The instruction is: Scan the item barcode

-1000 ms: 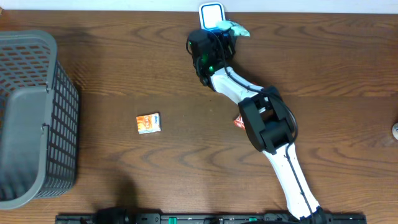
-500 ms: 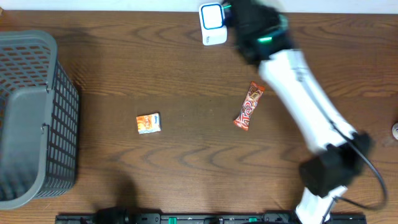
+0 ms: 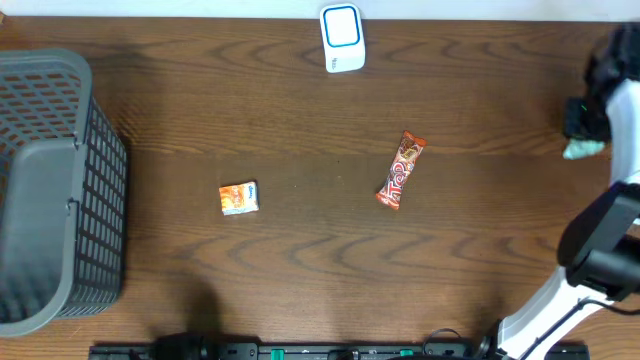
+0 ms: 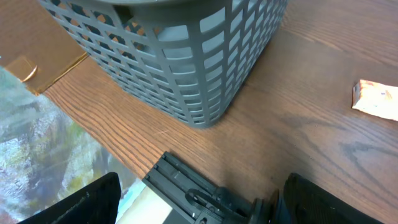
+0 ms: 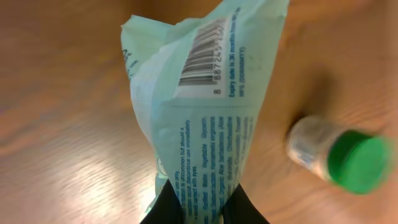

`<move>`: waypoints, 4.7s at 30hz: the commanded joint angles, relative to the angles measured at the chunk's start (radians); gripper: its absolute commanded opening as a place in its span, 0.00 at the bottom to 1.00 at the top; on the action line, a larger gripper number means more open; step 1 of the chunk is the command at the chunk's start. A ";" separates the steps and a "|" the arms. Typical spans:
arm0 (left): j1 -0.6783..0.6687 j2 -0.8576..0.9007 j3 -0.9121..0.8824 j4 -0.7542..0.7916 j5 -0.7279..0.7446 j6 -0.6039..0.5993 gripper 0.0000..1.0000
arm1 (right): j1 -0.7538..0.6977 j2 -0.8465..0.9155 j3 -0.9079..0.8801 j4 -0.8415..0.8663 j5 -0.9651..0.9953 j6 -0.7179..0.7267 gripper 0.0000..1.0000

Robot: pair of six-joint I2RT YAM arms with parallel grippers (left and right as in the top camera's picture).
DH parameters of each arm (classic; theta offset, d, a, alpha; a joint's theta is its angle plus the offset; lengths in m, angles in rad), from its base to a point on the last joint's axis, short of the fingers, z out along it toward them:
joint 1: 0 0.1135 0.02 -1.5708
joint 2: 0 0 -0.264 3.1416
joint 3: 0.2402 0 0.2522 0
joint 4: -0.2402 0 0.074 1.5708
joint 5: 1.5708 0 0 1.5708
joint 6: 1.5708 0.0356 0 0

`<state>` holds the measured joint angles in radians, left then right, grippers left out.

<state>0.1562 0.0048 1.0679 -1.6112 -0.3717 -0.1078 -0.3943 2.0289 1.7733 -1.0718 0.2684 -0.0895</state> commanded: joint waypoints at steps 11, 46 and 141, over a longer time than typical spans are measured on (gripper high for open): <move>0.003 0.000 0.001 -0.078 -0.010 0.001 0.84 | -0.243 0.032 -0.062 0.084 -0.043 0.156 0.64; 0.003 0.000 0.001 -0.078 -0.010 0.001 0.84 | 0.742 -0.033 0.004 -0.255 -0.045 0.280 0.99; 0.003 0.000 0.001 -0.078 -0.010 0.001 0.84 | 0.705 -0.020 -0.546 0.182 -1.087 0.038 0.03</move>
<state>0.1562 0.0044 1.0679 -1.6112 -0.3717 -0.1078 0.3588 1.9987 1.2339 -0.8524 -0.9943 -0.0307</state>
